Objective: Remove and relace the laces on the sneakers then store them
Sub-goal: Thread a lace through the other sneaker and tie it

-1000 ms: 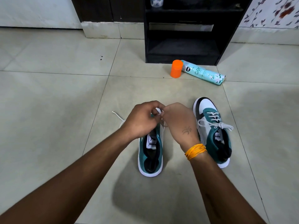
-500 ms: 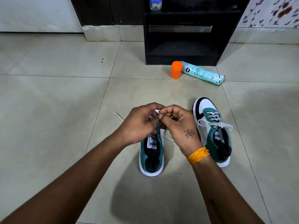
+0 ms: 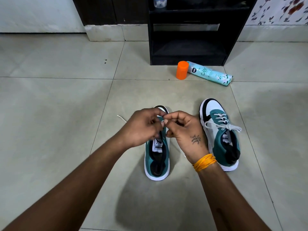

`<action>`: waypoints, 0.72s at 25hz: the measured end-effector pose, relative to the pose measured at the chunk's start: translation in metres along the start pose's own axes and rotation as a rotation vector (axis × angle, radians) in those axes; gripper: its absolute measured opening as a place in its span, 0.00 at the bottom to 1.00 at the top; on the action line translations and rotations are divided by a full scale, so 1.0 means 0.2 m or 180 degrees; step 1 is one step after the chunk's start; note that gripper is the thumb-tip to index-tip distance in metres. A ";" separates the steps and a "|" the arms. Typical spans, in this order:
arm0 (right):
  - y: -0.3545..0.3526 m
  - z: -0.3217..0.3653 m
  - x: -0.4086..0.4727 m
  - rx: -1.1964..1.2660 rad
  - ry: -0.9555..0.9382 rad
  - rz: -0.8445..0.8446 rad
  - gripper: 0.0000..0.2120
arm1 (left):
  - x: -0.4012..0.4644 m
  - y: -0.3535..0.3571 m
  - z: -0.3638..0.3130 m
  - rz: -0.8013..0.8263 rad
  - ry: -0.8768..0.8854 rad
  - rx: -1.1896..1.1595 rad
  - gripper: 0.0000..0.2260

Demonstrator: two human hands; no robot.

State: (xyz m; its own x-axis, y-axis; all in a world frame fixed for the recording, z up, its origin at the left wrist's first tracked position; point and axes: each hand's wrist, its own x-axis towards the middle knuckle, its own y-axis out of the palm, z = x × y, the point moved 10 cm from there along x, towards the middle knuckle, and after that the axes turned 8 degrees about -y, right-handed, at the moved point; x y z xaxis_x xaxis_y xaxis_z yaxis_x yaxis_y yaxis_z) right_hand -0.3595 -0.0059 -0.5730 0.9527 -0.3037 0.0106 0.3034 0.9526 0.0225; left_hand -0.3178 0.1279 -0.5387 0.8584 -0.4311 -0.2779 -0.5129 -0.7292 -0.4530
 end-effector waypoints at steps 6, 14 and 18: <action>-0.10 -0.06 0.00 -0.0084 0.0111 -0.0308 0.03 | 0.02 -0.33 0.16 -0.1243 -0.0654 0.1957 0.10; -0.04 -0.06 -0.02 -0.0047 0.0100 -0.0219 0.02 | 0.05 -0.15 0.11 -0.0732 -0.0237 0.1058 0.07; -0.07 -0.07 -0.02 -0.0129 0.0123 -0.0262 0.02 | 0.04 -0.20 0.14 -0.0831 -0.0260 0.1351 0.09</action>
State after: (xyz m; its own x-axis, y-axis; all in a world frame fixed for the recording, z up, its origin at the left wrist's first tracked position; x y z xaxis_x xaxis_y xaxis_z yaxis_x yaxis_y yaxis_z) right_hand -0.3676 -0.0177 -0.5873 0.9242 -0.3809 -0.0283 0.3805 0.9246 -0.0189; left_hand -0.2907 0.1684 -0.5470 0.9638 -0.2078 -0.1669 -0.2533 -0.5196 -0.8160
